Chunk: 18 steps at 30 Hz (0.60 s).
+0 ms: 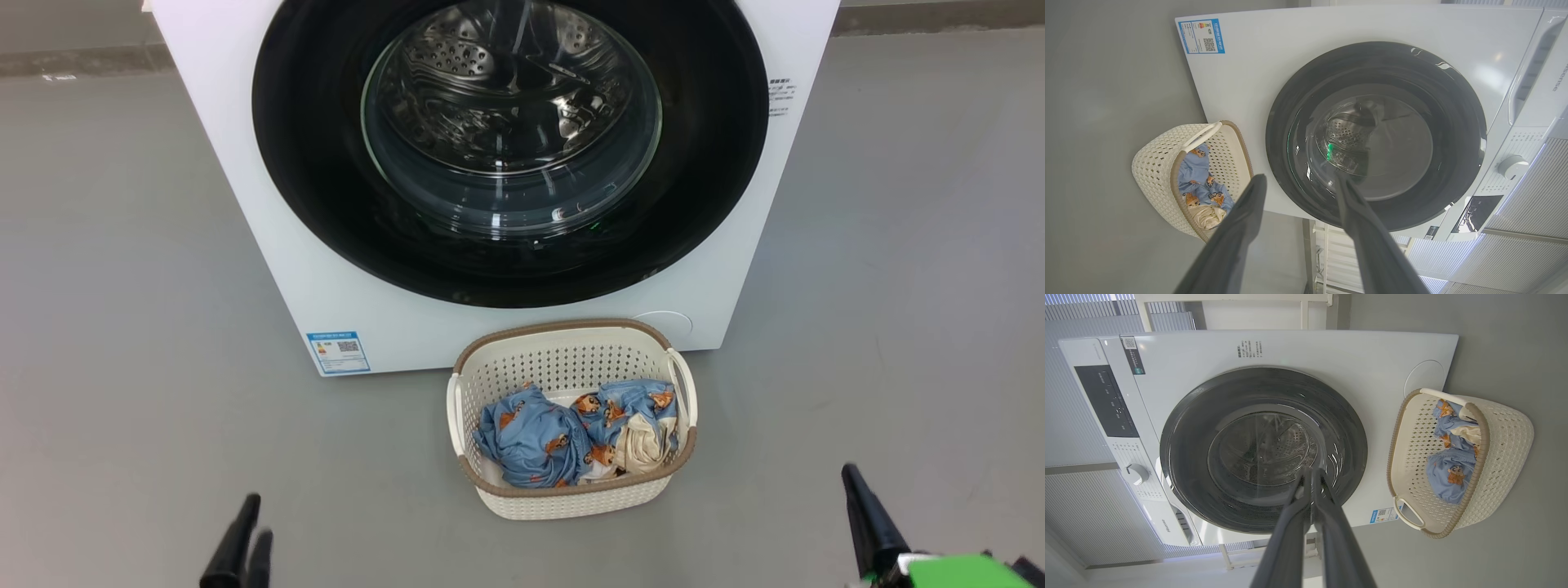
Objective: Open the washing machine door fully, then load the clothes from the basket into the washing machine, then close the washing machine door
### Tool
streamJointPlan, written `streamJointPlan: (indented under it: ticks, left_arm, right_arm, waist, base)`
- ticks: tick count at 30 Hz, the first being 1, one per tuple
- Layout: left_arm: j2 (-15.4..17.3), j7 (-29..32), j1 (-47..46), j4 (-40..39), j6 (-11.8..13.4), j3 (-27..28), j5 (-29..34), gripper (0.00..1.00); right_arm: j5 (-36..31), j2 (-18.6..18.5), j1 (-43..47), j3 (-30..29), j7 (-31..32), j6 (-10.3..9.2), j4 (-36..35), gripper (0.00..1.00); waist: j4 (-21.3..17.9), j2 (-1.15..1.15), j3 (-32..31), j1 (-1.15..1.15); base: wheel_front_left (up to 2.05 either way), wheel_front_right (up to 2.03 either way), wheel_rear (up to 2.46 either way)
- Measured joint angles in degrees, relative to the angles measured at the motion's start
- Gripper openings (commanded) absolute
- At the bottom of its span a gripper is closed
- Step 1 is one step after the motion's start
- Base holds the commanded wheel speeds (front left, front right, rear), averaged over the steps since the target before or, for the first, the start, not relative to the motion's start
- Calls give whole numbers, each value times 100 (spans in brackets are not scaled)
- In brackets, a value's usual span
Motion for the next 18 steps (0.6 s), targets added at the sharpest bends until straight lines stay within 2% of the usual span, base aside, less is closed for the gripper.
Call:
streamJointPlan:
  ticks: [1, 18]
  left_arm:
    - [-31, 1, 63, 65, 0, -12, -1, 100]
    - [-52, -243, 179, -12, 0, -114, 274, 100]
  right_arm:
    - [1, 19, 46, 0, 0, 0, 79, 100]
    - [-190, 2, 144, 145, -247, 0, 154, 100]
  waist:
    - [0, 0, 0, 0]
    - [11, 0, 17, 1]
  base:
    - [0, 0, 0]
    - [0, 0, 0]
